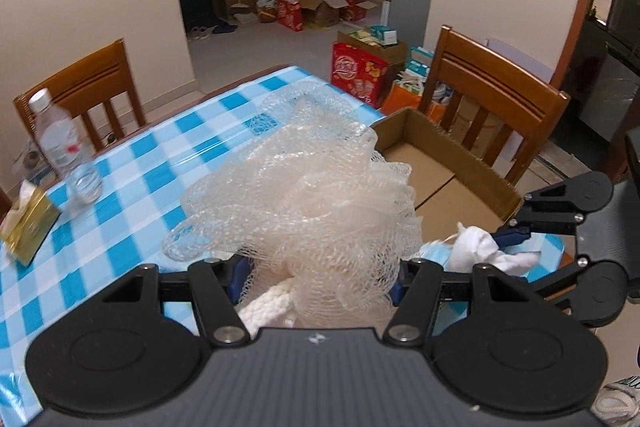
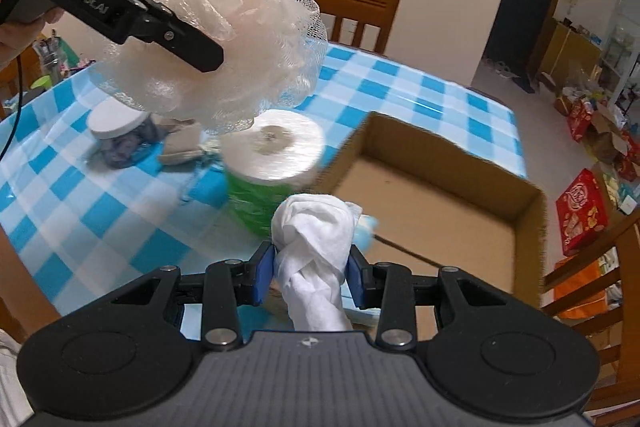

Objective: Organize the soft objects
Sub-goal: 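Carry the puff and cloth into the cardboard box and open both tools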

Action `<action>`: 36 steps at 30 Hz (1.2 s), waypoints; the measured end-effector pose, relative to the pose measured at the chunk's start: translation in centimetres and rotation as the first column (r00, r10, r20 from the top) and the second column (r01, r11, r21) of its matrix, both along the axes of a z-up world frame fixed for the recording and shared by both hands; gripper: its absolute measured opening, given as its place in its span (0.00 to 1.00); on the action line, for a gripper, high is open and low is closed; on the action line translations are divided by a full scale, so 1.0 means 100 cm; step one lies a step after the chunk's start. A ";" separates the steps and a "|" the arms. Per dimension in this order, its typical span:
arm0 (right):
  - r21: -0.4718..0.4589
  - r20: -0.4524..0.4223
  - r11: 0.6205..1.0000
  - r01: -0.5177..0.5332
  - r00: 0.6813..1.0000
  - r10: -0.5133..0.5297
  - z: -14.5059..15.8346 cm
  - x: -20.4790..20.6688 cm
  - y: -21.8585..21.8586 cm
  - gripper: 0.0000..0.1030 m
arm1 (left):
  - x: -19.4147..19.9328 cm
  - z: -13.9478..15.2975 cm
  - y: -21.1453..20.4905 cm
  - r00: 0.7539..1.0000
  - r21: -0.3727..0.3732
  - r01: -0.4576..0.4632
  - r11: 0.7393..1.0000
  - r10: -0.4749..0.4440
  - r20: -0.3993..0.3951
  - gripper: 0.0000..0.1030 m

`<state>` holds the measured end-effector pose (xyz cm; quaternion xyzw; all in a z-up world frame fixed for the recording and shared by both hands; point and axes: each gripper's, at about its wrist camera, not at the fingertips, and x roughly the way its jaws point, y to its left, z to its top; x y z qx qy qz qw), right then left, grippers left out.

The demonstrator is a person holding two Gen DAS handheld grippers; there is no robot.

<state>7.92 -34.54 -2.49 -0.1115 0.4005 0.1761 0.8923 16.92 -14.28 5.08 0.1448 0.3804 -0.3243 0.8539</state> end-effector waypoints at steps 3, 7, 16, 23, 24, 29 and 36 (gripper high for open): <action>-0.011 0.004 1.000 0.018 1.000 -0.018 -0.003 0.006 -0.018 0.41 | 0.003 -0.001 -0.021 1.000 -0.003 0.015 1.000 -0.015 0.005 0.59; -0.022 -0.002 0.999 0.040 0.999 -0.040 -0.011 0.017 -0.041 0.41 | 0.007 -0.004 -0.044 0.999 -0.004 0.031 1.000 -0.031 0.009 0.58; -0.047 -0.014 0.998 0.047 0.999 -0.047 -0.033 0.037 -0.070 0.52 | 0.024 -0.018 -0.091 0.999 0.000 0.051 0.999 -0.051 -0.010 0.58; -0.013 0.006 0.998 0.062 0.998 -0.062 -0.033 0.032 -0.078 0.93 | 0.038 -0.028 -0.125 0.997 0.012 0.081 0.997 -0.081 -0.013 0.59; -0.010 0.006 0.998 0.067 0.998 -0.067 -0.034 0.030 -0.080 0.93 | 0.040 -0.030 -0.130 0.996 0.015 0.086 0.996 -0.086 -0.013 0.59; 0.000 0.003 0.995 0.099 0.995 -0.099 -0.033 0.022 -0.086 0.94 | 0.052 -0.042 -0.160 0.991 0.011 0.127 0.992 -0.127 -0.030 0.59; 0.020 0.000 0.988 0.151 0.989 -0.151 -0.033 0.014 -0.095 0.95 | 0.063 -0.063 -0.203 0.982 0.024 0.183 0.983 -0.182 -0.049 0.59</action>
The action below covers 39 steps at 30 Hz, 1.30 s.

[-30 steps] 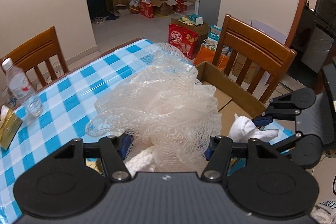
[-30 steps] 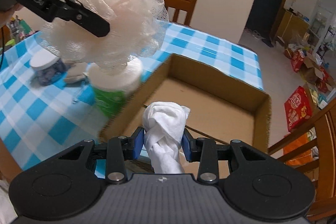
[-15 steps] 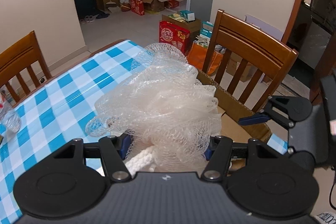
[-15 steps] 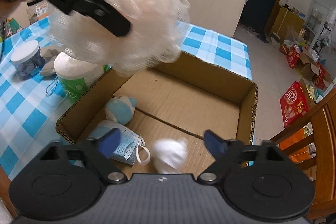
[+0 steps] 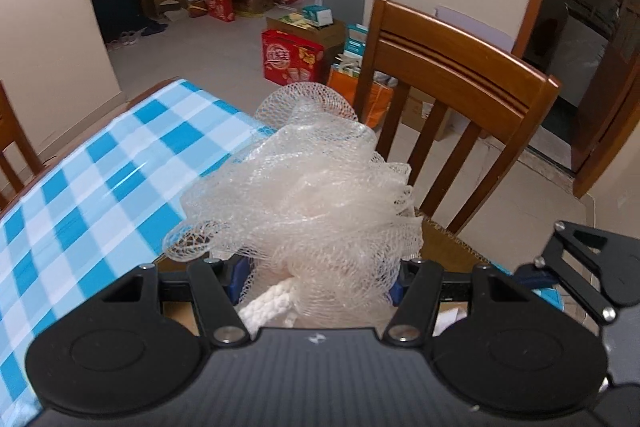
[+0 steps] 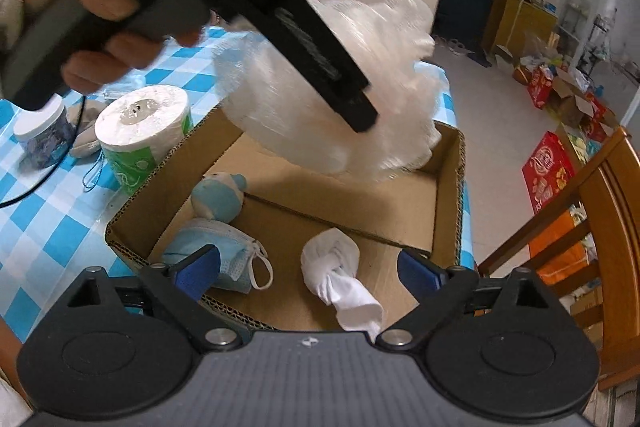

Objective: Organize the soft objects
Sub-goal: 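Carry the puff and cloth into the cardboard box and open both tools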

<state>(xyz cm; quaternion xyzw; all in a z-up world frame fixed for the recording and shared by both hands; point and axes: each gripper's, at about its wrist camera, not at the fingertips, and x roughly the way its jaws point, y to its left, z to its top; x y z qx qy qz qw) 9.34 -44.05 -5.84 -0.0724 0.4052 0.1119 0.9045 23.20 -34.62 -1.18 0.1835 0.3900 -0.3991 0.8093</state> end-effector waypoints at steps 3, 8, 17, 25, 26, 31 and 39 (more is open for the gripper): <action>0.010 -0.002 1.000 0.023 1.000 -0.023 -0.001 -0.002 -0.005 0.95 | 0.001 -0.006 -0.014 1.000 0.001 0.023 1.000 -0.023 -0.008 0.61; 0.029 -0.003 0.998 0.054 0.999 -0.054 -0.003 -0.004 -0.009 0.95 | 0.005 -0.015 -0.032 0.999 0.007 0.027 1.000 -0.027 0.020 0.81; 0.036 0.007 0.997 0.072 0.997 -0.072 0.000 -0.013 -0.008 0.98 | 0.002 -0.011 -0.033 0.995 0.032 0.003 0.999 -0.006 0.096 0.91; 0.037 0.017 0.995 0.090 0.996 -0.090 0.006 -0.019 -0.003 1.00 | -0.013 0.016 -0.008 0.988 0.003 -0.023 1.000 0.022 0.153 0.96; 0.037 0.017 0.995 0.093 0.995 -0.094 0.006 -0.020 -0.002 1.00 | -0.016 0.019 -0.005 0.987 0.000 -0.026 1.000 0.026 0.157 0.96; 0.036 0.013 0.993 0.111 0.994 -0.112 0.007 -0.024 0.003 1.00 | -0.027 0.027 0.012 0.985 -0.004 -0.053 0.999 0.053 0.164 0.96; 0.037 0.014 0.992 0.122 0.992 -0.123 0.012 -0.034 0.014 1.00 | -0.052 0.030 0.050 0.982 -0.017 -0.116 0.993 0.117 0.146 0.96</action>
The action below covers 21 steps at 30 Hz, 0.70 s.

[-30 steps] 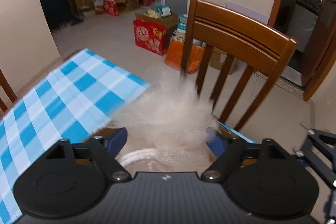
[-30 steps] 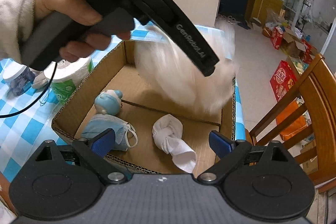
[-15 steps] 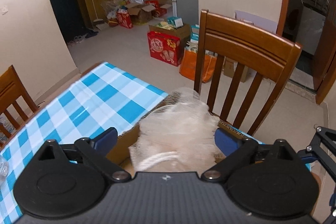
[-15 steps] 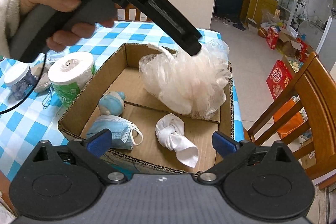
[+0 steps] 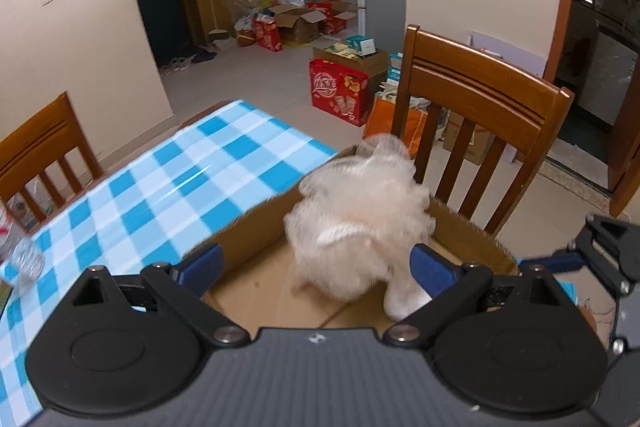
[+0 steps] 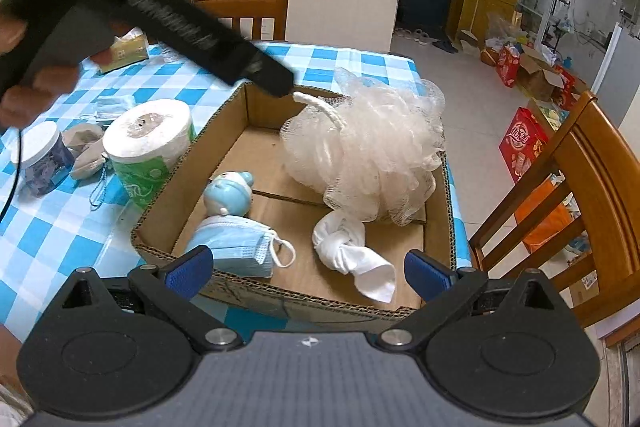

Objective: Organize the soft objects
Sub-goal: 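Carry the puff and cloth into the cardboard box and open both tools, then withdraw both tools from the box back over the table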

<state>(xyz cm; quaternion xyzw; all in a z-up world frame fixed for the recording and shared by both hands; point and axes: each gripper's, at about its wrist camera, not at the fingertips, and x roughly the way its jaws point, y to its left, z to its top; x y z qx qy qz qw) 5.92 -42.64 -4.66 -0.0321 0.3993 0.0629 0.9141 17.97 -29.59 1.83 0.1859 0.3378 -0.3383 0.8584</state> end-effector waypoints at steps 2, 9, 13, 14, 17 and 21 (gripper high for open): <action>-0.002 0.001 1.000 0.005 1.000 -0.005 0.001 -0.002 0.003 1.00 | -0.009 -0.002 0.012 1.000 0.000 -0.020 1.000 0.020 -0.006 0.96; 0.001 -0.008 1.000 0.023 1.000 -0.023 0.003 -0.007 0.020 1.00 | -0.037 -0.015 0.049 0.996 0.009 -0.093 0.996 0.093 -0.008 0.96; 0.008 -0.017 1.000 0.028 0.999 -0.028 0.001 -0.008 0.032 1.00 | -0.050 -0.025 0.071 0.992 0.019 -0.124 0.992 0.125 -0.021 0.96; 0.011 -0.020 1.000 0.028 0.999 -0.027 0.001 -0.008 0.035 1.00 | -0.054 -0.028 0.077 0.991 0.024 -0.131 0.991 0.132 -0.026 0.96; 0.015 -0.027 1.000 0.022 0.999 -0.021 0.002 -0.007 0.046 1.00 | -0.061 -0.038 0.094 0.985 0.028 -0.165 0.986 0.166 -0.051 0.96; 0.008 -0.030 1.000 0.002 1.000 -0.002 0.003 -0.003 0.064 1.00 | -0.067 -0.050 0.117 0.978 0.054 -0.197 0.979 0.201 -0.064 0.96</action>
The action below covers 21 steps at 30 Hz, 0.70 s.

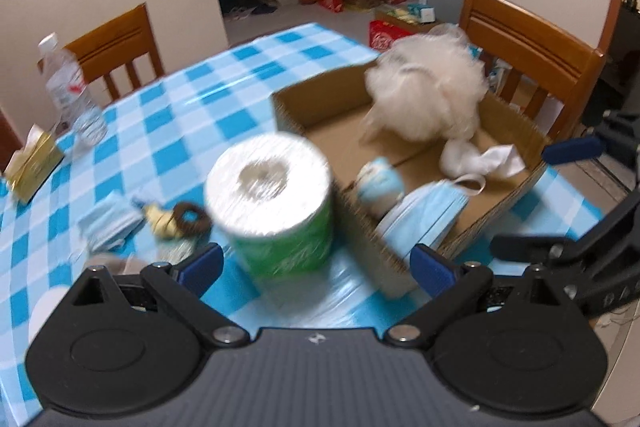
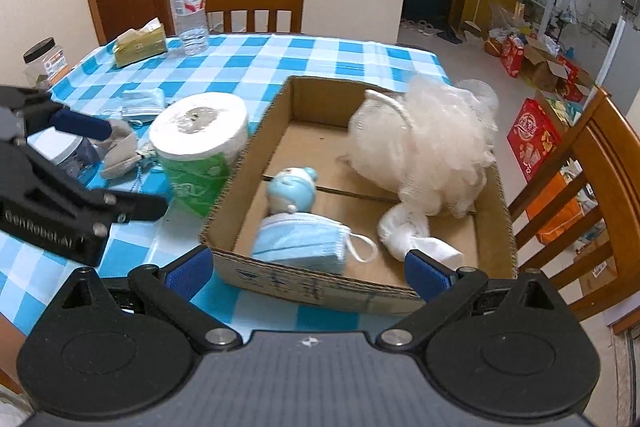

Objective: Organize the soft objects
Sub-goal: 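Withdraw both tools from the box back over the table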

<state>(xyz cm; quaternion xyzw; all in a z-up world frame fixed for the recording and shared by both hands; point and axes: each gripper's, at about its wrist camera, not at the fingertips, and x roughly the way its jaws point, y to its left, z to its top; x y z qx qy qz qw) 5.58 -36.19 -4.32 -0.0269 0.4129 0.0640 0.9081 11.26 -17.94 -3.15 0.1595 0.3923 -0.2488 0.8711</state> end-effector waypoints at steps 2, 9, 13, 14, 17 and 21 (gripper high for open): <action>0.000 -0.003 1.000 -0.009 1.000 0.009 0.001 0.002 0.011 1.00 | -0.001 -0.003 0.012 1.000 0.002 -0.016 1.000 0.016 -0.009 0.96; -0.010 -0.013 0.999 -0.047 0.999 0.046 0.003 0.009 0.053 1.00 | -0.004 -0.008 0.052 0.999 0.029 -0.047 0.998 0.048 -0.027 0.96; -0.007 -0.030 0.998 -0.060 0.998 0.059 0.003 0.013 0.082 1.00 | -0.004 -0.007 0.076 0.999 0.031 -0.040 0.999 0.041 -0.030 0.96; -0.008 -0.035 0.998 -0.061 0.998 0.061 0.003 0.014 0.088 1.00 | -0.003 -0.006 0.082 0.999 0.029 -0.037 0.999 0.038 -0.033 0.96; -0.011 -0.054 0.998 -0.064 0.997 0.064 0.000 0.016 0.108 1.00 | -0.001 -0.005 0.098 0.999 0.018 -0.023 1.000 0.023 -0.039 0.96; -0.019 -0.074 0.997 -0.080 0.994 0.078 -0.004 0.017 0.134 1.00 | 0.003 -0.002 0.118 0.999 0.011 -0.010 1.000 0.010 -0.032 0.97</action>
